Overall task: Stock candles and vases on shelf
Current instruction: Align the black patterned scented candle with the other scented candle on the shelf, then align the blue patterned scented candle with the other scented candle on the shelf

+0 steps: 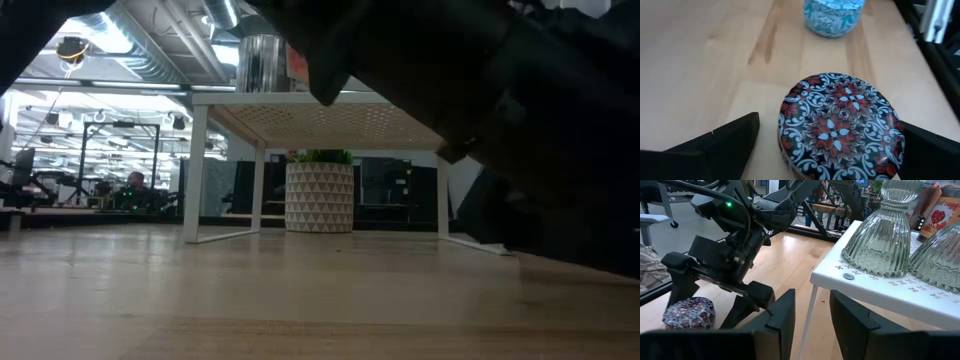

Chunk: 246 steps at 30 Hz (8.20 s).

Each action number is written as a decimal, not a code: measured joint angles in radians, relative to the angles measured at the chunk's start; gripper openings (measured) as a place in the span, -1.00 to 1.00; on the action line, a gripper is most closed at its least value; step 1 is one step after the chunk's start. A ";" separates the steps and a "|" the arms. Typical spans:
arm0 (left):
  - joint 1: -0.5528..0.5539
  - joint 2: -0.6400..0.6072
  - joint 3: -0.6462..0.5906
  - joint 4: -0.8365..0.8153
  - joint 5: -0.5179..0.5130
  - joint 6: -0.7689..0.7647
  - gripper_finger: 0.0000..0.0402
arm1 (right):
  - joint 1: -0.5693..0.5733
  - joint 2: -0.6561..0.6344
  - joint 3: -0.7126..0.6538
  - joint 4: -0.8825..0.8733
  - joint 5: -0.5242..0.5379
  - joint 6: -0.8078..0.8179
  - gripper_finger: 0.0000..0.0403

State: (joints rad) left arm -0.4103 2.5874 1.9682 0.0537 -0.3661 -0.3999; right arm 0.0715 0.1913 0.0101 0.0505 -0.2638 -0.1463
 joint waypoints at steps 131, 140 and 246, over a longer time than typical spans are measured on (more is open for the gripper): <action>0.065 -0.446 0.001 -1.231 -0.856 -0.642 0.73 | 0.000 0.000 0.000 0.000 0.000 0.000 -0.38; -0.005 -0.480 0.001 -1.153 -0.894 -0.547 0.69 | 0.000 0.000 0.000 0.000 0.000 0.000 -0.38; 0.123 -0.472 0.061 -1.055 -0.428 0.405 -0.98 | 0.000 0.000 0.000 0.000 0.000 0.000 -0.38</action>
State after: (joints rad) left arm -0.2877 2.1158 2.0296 -1.0016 -0.7941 0.0055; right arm 0.0716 0.1912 0.0101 0.0509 -0.2639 -0.1463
